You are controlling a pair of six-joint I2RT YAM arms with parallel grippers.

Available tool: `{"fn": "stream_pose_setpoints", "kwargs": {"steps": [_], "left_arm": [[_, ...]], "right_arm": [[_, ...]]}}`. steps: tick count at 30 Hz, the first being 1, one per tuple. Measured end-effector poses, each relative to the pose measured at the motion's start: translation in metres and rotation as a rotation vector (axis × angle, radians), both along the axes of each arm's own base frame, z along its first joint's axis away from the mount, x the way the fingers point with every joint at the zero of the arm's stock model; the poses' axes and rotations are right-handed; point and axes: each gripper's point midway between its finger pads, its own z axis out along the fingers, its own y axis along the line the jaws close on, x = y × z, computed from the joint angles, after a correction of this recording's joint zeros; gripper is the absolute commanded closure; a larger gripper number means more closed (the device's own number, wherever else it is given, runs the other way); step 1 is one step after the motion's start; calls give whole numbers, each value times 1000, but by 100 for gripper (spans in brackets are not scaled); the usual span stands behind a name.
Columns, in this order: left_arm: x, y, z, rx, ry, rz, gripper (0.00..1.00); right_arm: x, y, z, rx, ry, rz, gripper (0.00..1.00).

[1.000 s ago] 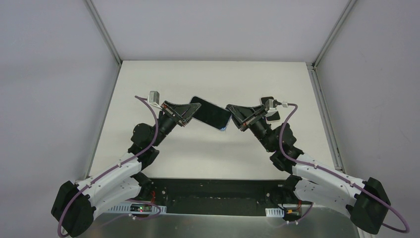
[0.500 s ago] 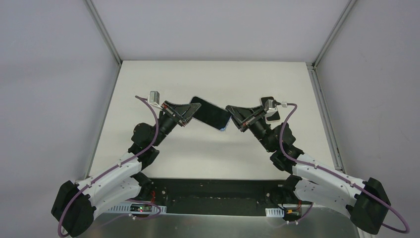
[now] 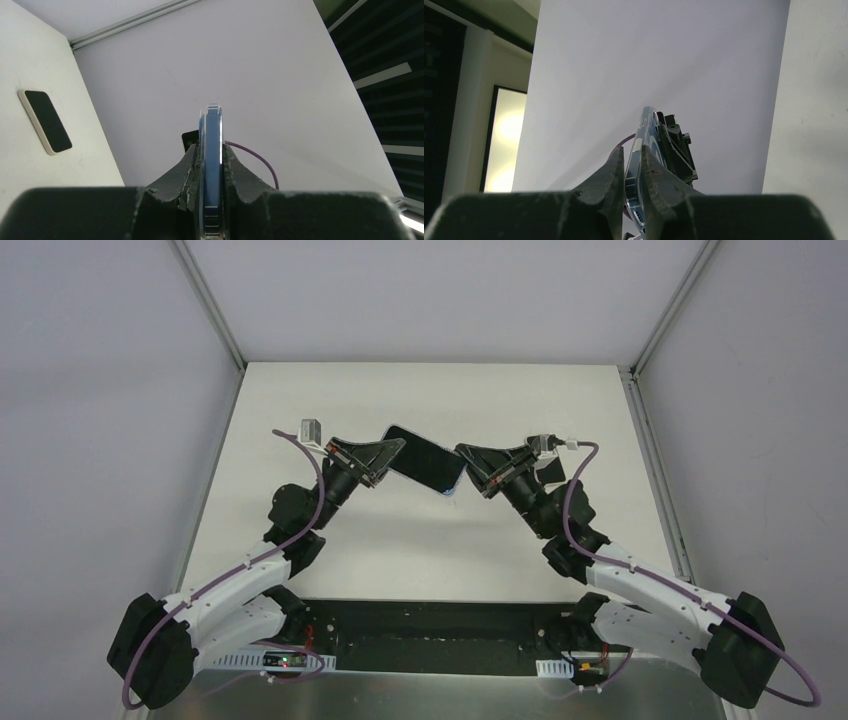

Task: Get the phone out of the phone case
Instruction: Remove the phone case from the phone.

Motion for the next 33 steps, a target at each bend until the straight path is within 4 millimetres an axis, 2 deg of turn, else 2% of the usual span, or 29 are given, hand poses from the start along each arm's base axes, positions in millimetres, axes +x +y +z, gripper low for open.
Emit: {"fn": "stream_pose_setpoints", "kwargs": {"steps": [9,18,33], "left_arm": [[12,-4,16,-50,-35,15,100],[18,-8,40,-116,-77,7,100],[16,-9,51,-231,-62,-36,100]], "right_arm": [[6,-1,20,90,-16,1,100],[4,-4,53,168,-66,13,100],[-6,-3,79,263,-103,79,100]]}}
